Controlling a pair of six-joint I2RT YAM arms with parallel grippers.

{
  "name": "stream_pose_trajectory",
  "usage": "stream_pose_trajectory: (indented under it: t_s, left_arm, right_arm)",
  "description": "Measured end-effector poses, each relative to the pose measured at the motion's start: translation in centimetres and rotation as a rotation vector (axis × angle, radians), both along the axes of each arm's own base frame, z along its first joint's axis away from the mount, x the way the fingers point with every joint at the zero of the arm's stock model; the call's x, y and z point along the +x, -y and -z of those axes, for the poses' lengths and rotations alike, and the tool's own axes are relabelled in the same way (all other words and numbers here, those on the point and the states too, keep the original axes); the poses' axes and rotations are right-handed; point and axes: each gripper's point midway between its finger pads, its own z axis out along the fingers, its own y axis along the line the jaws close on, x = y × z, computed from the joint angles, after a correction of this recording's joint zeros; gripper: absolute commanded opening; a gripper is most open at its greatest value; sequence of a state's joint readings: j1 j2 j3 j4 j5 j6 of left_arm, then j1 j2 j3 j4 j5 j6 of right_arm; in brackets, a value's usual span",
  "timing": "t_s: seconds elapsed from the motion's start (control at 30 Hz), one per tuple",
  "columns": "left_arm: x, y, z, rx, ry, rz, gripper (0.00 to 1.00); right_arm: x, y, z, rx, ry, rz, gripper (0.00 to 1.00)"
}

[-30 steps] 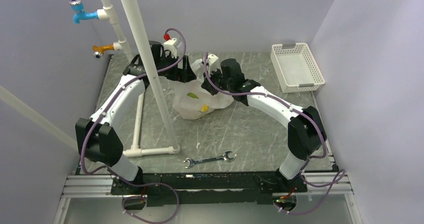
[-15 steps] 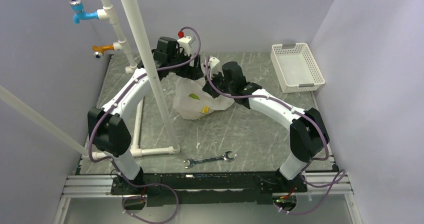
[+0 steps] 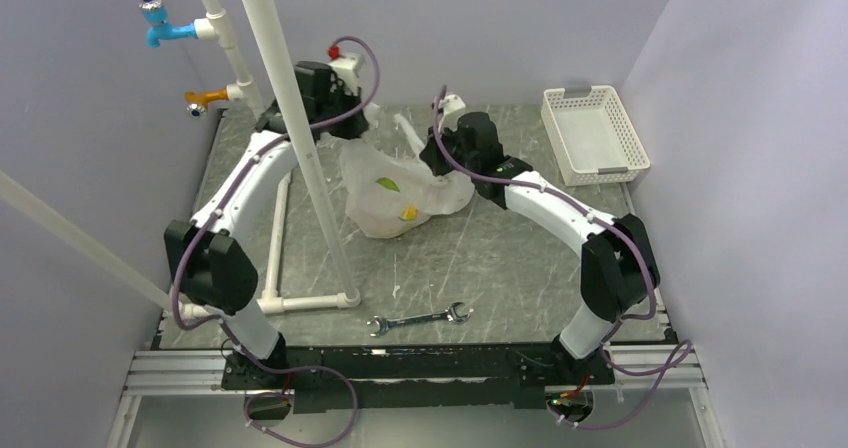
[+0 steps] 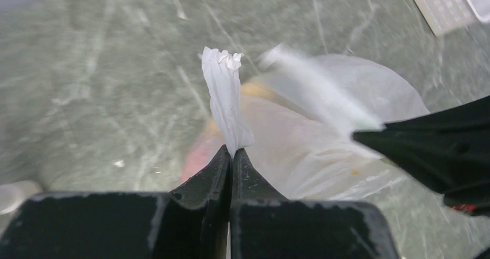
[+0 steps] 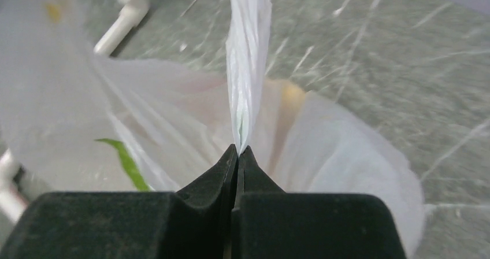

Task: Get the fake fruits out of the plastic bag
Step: Adjust the plastic bag at the center of the board.

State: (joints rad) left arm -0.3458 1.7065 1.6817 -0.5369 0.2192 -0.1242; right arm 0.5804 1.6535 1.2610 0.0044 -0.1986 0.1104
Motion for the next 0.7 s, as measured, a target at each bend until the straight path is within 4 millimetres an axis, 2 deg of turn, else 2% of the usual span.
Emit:
stream_pose_trajectory:
  t_s: [0.13, 0.23, 0.33, 0.43, 0.53, 0.6, 0.63, 0.7]
  left_arm:
    - [0.6, -4.5, -3.4, -0.045, 0.073, -0.131, 0.00]
    - [0.4, -7.9, -6.8, -0.082, 0.155, -0.233, 0.00]
    - [-0.2, -9.7, -10.6, -0.128, 0.249, -0.286, 0.00]
    - [-0.5, -10.3, -12.9, -0.151, 0.308, -0.299, 0.00]
    - [-0.9, -10.5, -14.5, -0.170, 0.354, -0.299, 0.00]
    - [-1.5, -10.4, -14.7, -0.190, 0.368, -0.294, 0.00]
    - [-2.1, -10.4, -14.3, -0.200, 0.370, -0.292, 0.00]
    - [-3.5, -10.3, -12.8, -0.215, 0.349, -0.289, 0.00]
  right_arm:
    - [3.6, 1.3, -2.4, 0.067, 0.035, 0.166, 0.00]
    - [6.3, 1.7, -4.7, 0.131, 0.080, 0.252, 0.00]
    - [9.2, 1.1, -7.7, 0.195, 0.141, 0.293, 0.00]
    - [11.2, 0.3, -10.5, 0.239, 0.194, 0.304, 0.00]
    - [11.6, 0.0, -12.1, 0.264, 0.226, 0.298, 0.00]
    - [11.4, -0.2, -12.5, 0.273, 0.236, 0.290, 0.00]
    - [11.2, -0.2, -12.5, 0.278, 0.240, 0.280, 0.00]
    - [10.1, 0.0, -11.1, 0.266, 0.219, 0.258, 0.05]
